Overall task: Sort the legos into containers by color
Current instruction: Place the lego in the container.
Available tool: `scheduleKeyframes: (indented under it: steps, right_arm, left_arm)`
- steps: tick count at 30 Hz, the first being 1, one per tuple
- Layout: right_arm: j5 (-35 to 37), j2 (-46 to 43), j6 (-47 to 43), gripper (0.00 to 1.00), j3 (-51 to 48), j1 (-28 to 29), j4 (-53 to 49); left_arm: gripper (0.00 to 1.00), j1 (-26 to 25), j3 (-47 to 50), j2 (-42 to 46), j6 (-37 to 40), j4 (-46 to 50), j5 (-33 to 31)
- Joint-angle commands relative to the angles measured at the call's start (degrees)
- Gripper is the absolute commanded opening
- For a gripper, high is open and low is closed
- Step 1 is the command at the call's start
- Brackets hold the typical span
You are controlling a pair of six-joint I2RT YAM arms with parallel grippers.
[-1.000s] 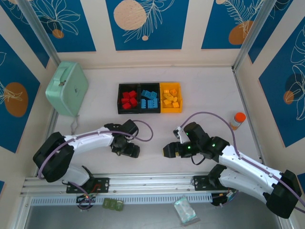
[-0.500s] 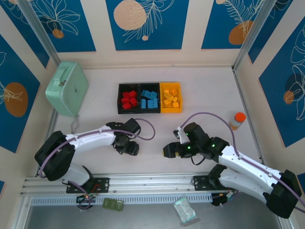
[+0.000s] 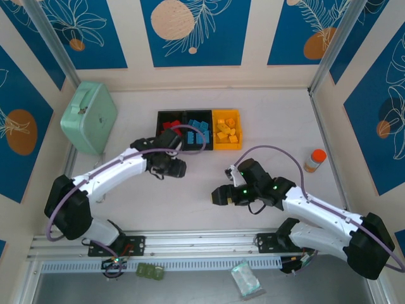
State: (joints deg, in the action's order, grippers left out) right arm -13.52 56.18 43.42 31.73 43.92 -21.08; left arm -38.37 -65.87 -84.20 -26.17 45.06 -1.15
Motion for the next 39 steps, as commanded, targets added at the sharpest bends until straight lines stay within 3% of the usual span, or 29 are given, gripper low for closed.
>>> scheduleKeyframes:
  steps: [1,13,23,32,36,39]
  right_arm:
    - [-0.63,1.38,-0.88,0.79,2.35,0.19,3.06]
    - [1.35,4.94,0.72,0.78,3.86,0.29,5.99]
    - [5.35,6.13,1.93,0.78,5.83,0.12,6.45]
    - [9.57,9.06,-0.13,0.78,10.67,-1.77,5.95]
    - [8.38,10.68,-0.6,0.79,11.62,-2.43,6.4]
    - [7.73,11.32,-0.45,0.78,11.31,-2.53,7.04]
  left_arm:
    - [0.51,3.41,-5.5,-2.13,3.14,2.26,-1.4]
    - [0.51,11.83,-24.89,-18.04,7.84,4.23,-2.49]
    - [0.51,14.94,-39.13,-33.1,7.17,4.77,-3.6]
    - [0.51,15.78,-44.14,-38.87,5.71,5.12,-4.45]
    - [0.55,15.84,-45.41,-40.61,5.61,5.63,-4.1]
    - [0.67,15.87,-46.67,-41.14,5.43,6.61,-4.3]
